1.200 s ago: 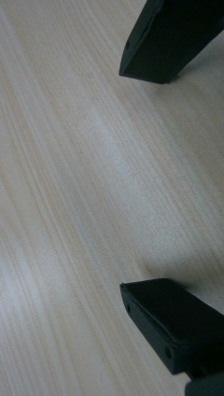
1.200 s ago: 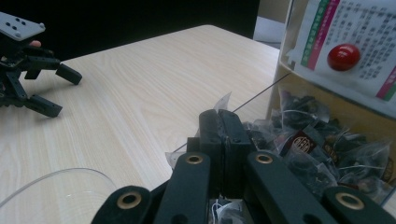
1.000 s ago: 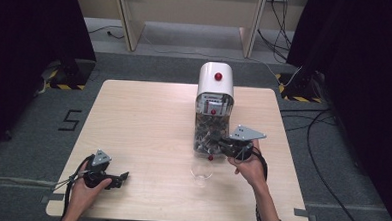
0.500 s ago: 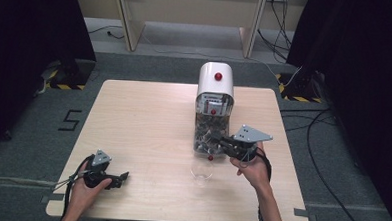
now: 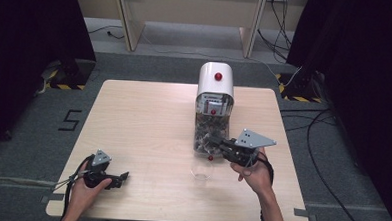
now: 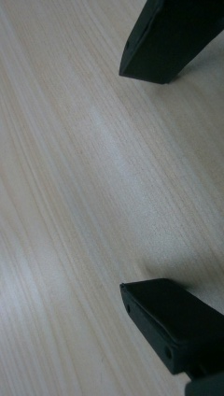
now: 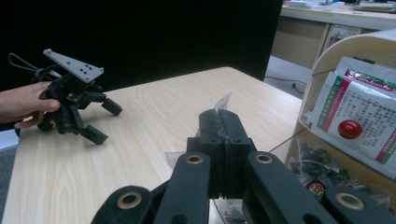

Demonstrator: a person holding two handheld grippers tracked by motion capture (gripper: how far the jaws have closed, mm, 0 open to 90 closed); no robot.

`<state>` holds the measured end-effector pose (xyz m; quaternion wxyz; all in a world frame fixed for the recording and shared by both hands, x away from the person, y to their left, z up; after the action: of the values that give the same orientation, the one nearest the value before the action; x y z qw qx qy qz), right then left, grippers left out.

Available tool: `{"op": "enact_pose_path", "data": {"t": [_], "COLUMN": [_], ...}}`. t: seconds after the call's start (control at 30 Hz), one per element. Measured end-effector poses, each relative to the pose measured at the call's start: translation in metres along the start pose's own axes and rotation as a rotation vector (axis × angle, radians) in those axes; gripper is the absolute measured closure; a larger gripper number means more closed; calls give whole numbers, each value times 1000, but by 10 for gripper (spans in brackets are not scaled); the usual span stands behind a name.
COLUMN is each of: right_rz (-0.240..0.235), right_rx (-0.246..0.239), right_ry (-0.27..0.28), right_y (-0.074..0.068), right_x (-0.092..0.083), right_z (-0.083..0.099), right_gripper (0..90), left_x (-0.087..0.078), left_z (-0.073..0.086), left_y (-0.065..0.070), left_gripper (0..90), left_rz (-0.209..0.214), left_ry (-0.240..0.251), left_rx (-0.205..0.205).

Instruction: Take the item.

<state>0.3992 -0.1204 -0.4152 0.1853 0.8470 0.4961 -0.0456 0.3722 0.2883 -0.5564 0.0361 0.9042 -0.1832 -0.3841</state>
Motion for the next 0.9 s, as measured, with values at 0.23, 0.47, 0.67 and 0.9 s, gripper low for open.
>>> {"op": "enact_pose_path", "data": {"t": [0.23, 0.47, 0.67, 0.9], "right_rz": [-12, -30, -43, -69], "right_rx": [2, 6, 3, 9], "right_ry": [12, 9, 9, 6], "right_y": [-7, -12, -16, -26], "right_x": [-11, -14, -13, -12], "right_z": [-2, -1, 0, 0], "right_gripper": [900, 900, 900, 900], "left_x": [0, 0, 0, 0], "left_z": [0, 0, 0, 0], "left_y": [0, 0, 0, 0], "left_gripper": [0, 0, 0, 0], "left_rz": [0, 0, 0, 0], "left_ry": [0, 0, 0, 0], "left_rx": [0, 0, 0, 0]}}
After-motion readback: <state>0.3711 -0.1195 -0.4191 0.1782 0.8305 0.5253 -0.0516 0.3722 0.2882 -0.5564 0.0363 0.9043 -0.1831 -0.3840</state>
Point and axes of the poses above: each handheld gripper's, and its own axes: x roughly forward along the jaws, z roughly out of its underside, y roughly to its right, the point moved 4 cm from there along x, roughly forward along the jaws, and after that the axes turned 15 degrees about -x, right-handed, at the moved point
